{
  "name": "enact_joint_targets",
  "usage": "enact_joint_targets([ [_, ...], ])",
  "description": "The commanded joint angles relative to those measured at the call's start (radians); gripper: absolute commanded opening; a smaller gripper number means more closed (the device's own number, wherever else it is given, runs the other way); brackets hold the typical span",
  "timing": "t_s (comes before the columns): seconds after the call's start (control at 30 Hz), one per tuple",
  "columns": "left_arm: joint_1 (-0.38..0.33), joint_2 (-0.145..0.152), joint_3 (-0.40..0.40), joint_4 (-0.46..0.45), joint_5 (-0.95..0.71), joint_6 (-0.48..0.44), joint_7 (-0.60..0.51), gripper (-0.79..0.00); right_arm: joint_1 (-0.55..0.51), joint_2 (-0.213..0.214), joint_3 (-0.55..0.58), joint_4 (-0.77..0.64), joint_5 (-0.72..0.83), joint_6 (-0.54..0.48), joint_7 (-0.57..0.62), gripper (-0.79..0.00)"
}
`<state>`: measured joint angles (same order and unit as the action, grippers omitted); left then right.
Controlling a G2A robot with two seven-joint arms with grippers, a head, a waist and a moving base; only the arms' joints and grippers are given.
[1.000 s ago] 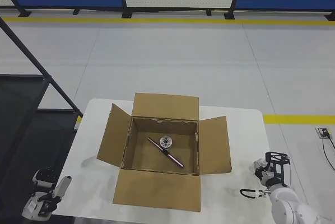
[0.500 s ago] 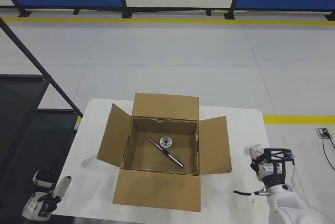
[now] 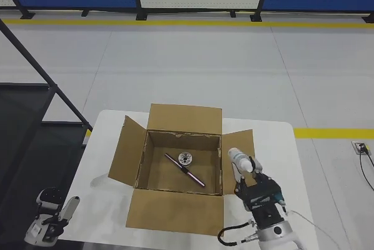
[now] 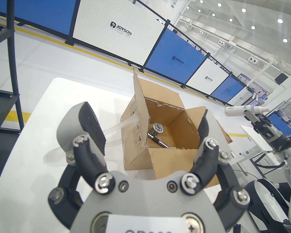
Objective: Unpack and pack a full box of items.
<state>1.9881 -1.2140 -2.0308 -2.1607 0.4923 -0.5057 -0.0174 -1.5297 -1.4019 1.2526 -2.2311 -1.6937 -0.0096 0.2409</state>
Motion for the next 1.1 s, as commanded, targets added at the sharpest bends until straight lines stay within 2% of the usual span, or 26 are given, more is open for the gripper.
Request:
enact_joint_targets([
  [0.0, 0.000, 0.000, 0.000, 0.000, 0.000, 0.000, 0.000, 0.000, 0.111, -0.006, -0.038, 0.080, 0.037, -0.051, 0.099, -0.785],
  [0.2, 0.000, 0.000, 0.000, 0.000, 0.000, 0.000, 0.000, 0.000, 0.381, -0.033, -0.141, 0.350, 0.148, -0.126, 0.300, -0.785],
  [0.37, 0.000, 0.000, 0.000, 0.000, 0.000, 0.000, 0.000, 0.000, 0.556, -0.059, -0.225, 0.568, 0.208, -0.148, 0.489, -0.785],
  [0.47, 0.000, 0.000, 0.000, 0.000, 0.000, 0.000, 0.000, 0.000, 0.632, -0.073, -0.252, 0.668, 0.263, -0.157, 0.562, -0.785],
  [0.7, 0.000, 0.000, 0.000, 0.000, 0.000, 0.000, 0.000, 0.000, 0.705, -0.093, -0.277, 0.817, 0.267, -0.064, 0.565, -0.785],
  [0.93, 0.000, 0.000, 0.000, 0.000, 0.000, 0.000, 0.000, 0.000, 0.734, -0.101, -0.269, 0.900, 0.302, -0.070, 0.546, -0.785],
  [0.97, 0.000, 0.000, 0.000, 0.000, 0.000, 0.000, 0.000, 0.000, 0.738, -0.102, -0.269, 0.906, 0.303, -0.067, 0.545, -0.770],
  [1.07, 0.000, 0.000, 0.000, 0.000, 0.000, 0.000, 0.000, 0.000, 0.744, -0.105, -0.270, 0.919, 0.306, -0.070, 0.542, -0.573],
])
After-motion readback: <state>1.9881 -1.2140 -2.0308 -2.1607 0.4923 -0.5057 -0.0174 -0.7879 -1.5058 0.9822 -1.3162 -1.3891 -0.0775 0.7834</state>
